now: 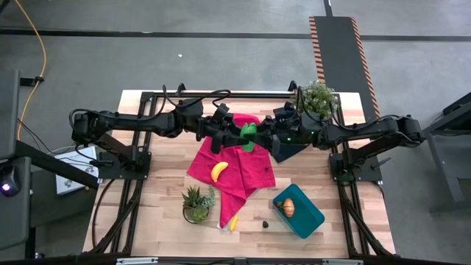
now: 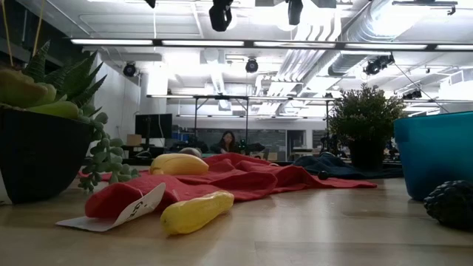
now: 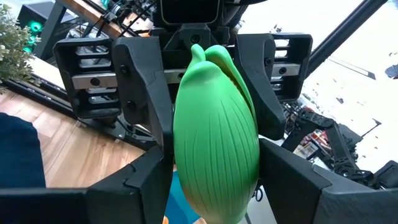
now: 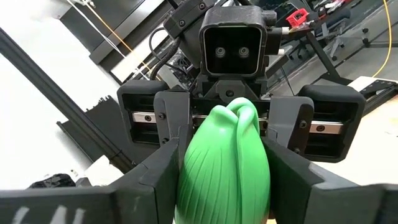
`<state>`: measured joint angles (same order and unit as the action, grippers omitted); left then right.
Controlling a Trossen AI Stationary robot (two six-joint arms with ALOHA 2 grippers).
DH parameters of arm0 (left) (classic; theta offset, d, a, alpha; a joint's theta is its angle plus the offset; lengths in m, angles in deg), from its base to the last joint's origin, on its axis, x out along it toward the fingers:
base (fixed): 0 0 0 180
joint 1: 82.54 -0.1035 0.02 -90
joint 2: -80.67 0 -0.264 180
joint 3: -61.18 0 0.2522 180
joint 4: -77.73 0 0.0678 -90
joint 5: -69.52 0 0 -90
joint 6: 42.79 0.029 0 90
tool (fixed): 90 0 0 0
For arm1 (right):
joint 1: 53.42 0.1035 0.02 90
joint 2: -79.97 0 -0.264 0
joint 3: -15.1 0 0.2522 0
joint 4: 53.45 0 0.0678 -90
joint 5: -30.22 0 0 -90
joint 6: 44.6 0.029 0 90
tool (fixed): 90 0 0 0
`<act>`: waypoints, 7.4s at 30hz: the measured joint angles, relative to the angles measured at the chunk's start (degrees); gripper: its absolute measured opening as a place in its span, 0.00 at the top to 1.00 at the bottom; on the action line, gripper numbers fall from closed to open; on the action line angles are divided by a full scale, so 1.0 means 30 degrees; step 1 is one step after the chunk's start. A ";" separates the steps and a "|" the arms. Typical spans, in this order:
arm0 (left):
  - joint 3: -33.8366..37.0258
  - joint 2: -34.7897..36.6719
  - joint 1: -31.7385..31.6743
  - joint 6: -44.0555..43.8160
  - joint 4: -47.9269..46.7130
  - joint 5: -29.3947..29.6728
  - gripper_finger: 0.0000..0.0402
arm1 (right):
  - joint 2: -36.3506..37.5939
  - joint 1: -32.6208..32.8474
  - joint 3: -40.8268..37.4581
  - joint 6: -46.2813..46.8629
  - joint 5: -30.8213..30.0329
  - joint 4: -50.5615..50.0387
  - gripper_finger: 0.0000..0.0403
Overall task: Pick and placing Produce into tupperware
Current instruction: Put the green corn into the blue bin, then put the kiwi into the blue bin
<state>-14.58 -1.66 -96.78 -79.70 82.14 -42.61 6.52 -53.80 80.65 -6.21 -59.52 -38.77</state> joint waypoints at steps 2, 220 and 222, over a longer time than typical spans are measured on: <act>0.0000 0.0000 0.0000 -0.0130 -0.0027 0.0000 0.48 | 0.0000 -0.0006 0.0000 0.0000 0.0007 0.0000 0.58; 0.0007 0.8006 -0.2127 0.5659 -1.6241 -0.1007 0.49 | -0.0029 1.5469 0.3854 2.0620 -1.1522 -2.8436 0.42; 0.0007 0.8150 -0.2127 0.5656 -1.6323 -0.0889 0.49 | 0.0945 1.5470 0.3854 1.9856 -1.2685 -2.8356 0.42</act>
<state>-14.56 22.79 -103.16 -62.73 33.17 -45.28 9.36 -7.39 92.21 53.36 -97.58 -123.83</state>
